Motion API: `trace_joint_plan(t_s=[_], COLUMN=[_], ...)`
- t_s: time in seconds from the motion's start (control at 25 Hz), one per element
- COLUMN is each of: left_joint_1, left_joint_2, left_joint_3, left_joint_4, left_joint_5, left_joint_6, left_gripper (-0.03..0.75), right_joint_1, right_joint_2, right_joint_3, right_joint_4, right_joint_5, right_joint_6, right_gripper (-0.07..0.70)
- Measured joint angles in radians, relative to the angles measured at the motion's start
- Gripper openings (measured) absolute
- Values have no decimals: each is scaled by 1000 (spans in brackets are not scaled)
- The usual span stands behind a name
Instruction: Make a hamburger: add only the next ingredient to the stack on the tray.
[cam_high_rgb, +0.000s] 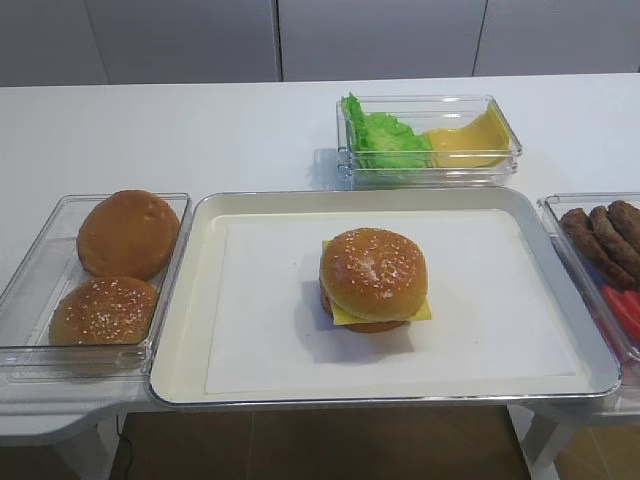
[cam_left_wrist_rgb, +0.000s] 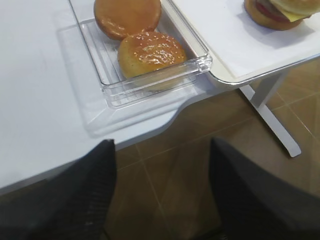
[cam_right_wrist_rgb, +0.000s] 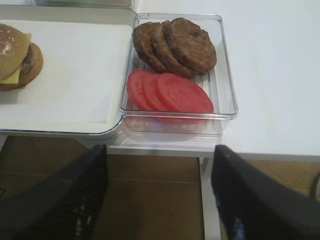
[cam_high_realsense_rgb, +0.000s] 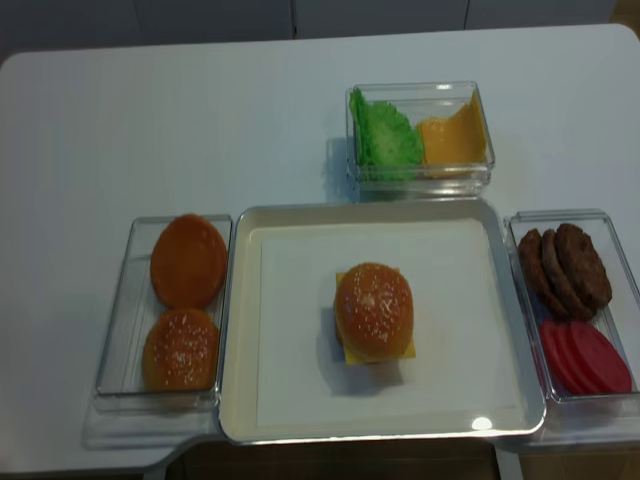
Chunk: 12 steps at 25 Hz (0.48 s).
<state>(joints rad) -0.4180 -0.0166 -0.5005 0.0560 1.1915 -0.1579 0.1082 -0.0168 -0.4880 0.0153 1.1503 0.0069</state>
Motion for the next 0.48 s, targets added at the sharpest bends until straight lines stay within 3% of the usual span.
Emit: trace_joint_plan(t_s=[0.48], left_joint_1=[0], left_joint_2=[0], left_joint_3=[6], left_joint_4=[2], left_joint_5=[0], left_joint_6=[0], left_gripper=[433], right_joint_1=[0], right_joint_2=[0], right_joint_3=[0], right_joint_4=[0], right_joint_5=[0], right_joint_6=[0], right_gripper=[491])
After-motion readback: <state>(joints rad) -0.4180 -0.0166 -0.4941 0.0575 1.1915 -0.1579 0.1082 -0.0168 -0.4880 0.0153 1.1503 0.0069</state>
